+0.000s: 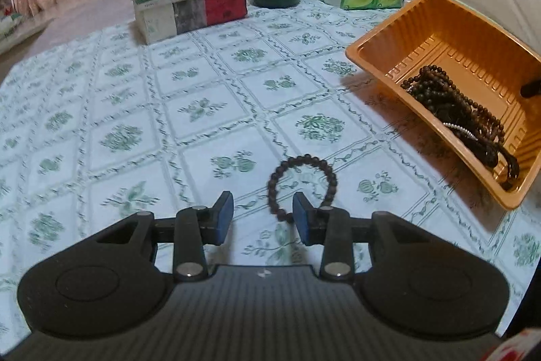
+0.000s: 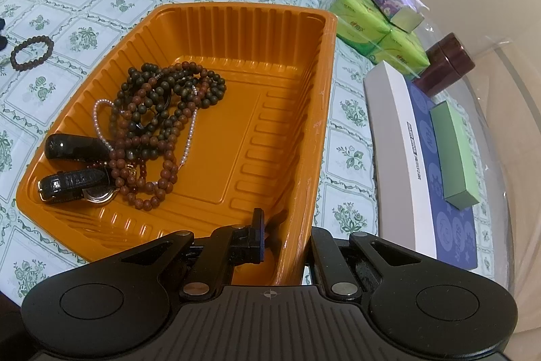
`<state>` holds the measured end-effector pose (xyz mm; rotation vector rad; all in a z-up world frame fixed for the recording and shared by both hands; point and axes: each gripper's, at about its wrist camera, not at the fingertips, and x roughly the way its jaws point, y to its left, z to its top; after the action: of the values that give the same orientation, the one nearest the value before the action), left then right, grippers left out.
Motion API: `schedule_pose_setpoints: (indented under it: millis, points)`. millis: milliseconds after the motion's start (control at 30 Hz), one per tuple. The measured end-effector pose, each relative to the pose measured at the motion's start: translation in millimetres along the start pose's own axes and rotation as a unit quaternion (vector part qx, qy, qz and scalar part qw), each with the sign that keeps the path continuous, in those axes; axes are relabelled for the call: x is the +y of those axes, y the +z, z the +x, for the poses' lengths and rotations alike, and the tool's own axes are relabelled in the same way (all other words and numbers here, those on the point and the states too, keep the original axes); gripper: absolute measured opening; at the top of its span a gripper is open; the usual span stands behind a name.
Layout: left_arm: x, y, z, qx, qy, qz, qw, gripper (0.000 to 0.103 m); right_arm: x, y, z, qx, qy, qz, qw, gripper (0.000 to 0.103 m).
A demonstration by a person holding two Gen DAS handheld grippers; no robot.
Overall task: Organize jewelry
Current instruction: 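Grasp the black bead bracelet on the cloth with the left gripper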
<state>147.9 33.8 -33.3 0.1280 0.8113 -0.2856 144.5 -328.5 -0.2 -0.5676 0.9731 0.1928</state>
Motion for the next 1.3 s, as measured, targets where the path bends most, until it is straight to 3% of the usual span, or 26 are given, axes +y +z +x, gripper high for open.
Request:
schedule_pose_setpoints:
  millis: [67,267,433,967,1300]
  points:
    - [-2.4,1.2,6.1,0.001,-0.004,-0.007,1.0000,0.027,0.1,-0.5,0.2,0.001,0.000,0.000,1.000,0.007]
    - [-8.6,2.1,24.5,0.011,0.001,-0.010,0.9999,0.023,-0.7,-0.1,2.2,0.003,0.002,0.003,1.000,0.007]
    - [-13.5,-2.3,31.8,0.019,0.013,0.005,0.9997,0.006,-1.6,-0.4,2.9,0.003,0.003,0.004,1.000,0.007]
    - [-2.8,27.5,-26.6,-0.029,0.029,0.025,0.9989,0.005,-0.1,-0.1,2.3,0.002,0.002,0.004,1.000,0.007]
    - [-27.2,56.6,-49.3,-0.062,-0.001,0.039,0.9973,0.005,-0.3,0.0,2.4,0.002,0.003,0.004,1.000,0.007]
